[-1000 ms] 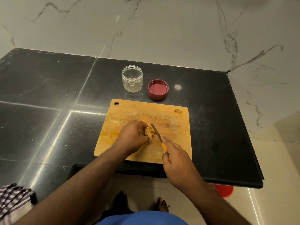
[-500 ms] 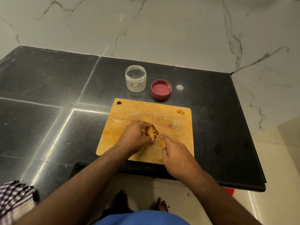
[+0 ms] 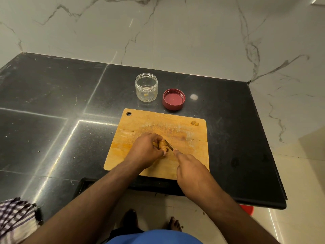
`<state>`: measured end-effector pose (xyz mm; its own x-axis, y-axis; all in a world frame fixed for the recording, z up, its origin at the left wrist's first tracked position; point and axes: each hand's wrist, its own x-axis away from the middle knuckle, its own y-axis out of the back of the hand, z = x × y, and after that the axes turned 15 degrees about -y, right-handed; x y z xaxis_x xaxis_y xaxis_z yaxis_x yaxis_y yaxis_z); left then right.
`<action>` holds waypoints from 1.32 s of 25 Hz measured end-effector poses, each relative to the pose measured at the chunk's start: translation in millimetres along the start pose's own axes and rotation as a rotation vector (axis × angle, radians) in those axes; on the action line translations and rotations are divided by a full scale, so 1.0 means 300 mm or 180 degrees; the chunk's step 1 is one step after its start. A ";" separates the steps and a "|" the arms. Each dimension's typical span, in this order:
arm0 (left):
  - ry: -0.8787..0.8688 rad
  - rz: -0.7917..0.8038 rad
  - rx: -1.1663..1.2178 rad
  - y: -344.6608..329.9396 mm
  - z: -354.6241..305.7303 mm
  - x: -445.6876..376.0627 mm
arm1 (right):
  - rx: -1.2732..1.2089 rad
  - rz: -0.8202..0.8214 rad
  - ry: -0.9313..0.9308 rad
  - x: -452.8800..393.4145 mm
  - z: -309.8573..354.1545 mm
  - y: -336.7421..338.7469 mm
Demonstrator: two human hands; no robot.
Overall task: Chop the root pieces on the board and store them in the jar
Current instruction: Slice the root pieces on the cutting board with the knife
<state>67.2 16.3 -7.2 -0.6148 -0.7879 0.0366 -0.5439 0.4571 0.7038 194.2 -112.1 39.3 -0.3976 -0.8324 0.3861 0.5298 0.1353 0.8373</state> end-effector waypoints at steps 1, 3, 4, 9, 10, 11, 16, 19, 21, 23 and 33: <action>-0.0013 -0.0013 0.0008 0.000 0.000 0.001 | 0.0174 -0.0047 0.0002 0.000 0.001 0.000; -0.0029 -0.0025 0.0023 0.001 -0.001 0.004 | 0.0353 -0.0047 0.0031 0.011 0.001 -0.004; -0.0034 -0.0026 0.0028 0.001 -0.002 0.005 | 0.0368 -0.0034 0.0038 0.018 -0.001 -0.006; -0.0059 -0.0016 0.0045 0.005 -0.003 0.009 | 0.0629 -0.0113 0.0014 0.010 -0.015 0.005; -0.0058 -0.0014 0.0055 0.005 -0.003 0.009 | 0.0692 -0.0087 0.0024 0.006 -0.017 0.005; -0.0058 -0.0009 0.0060 0.006 -0.002 0.009 | 0.0717 -0.0092 0.0043 0.003 -0.020 0.002; -0.0079 0.0038 0.0078 0.008 0.000 0.009 | -0.0591 -0.0110 -0.0211 -0.023 -0.030 0.047; -0.0081 0.0064 0.0107 0.009 0.001 0.010 | -0.0489 -0.0139 -0.0077 -0.022 -0.044 0.065; -0.0074 0.0071 0.0110 0.009 0.001 0.008 | -0.0339 -0.0111 -0.0013 -0.013 -0.042 0.062; -0.0065 0.0065 0.0127 0.007 0.002 0.008 | -0.0347 -0.0076 -0.0010 -0.007 -0.040 0.052; -0.0035 0.0047 0.0282 0.009 0.001 0.015 | -0.0517 -0.0140 -0.0027 0.001 -0.075 0.065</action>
<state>62.7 14.2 -5.4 -0.6291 -0.7764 0.0384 -0.5827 0.5037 0.6378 221.3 -121.7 47.1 -0.4292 -0.8309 0.3542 0.6256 0.0094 0.7801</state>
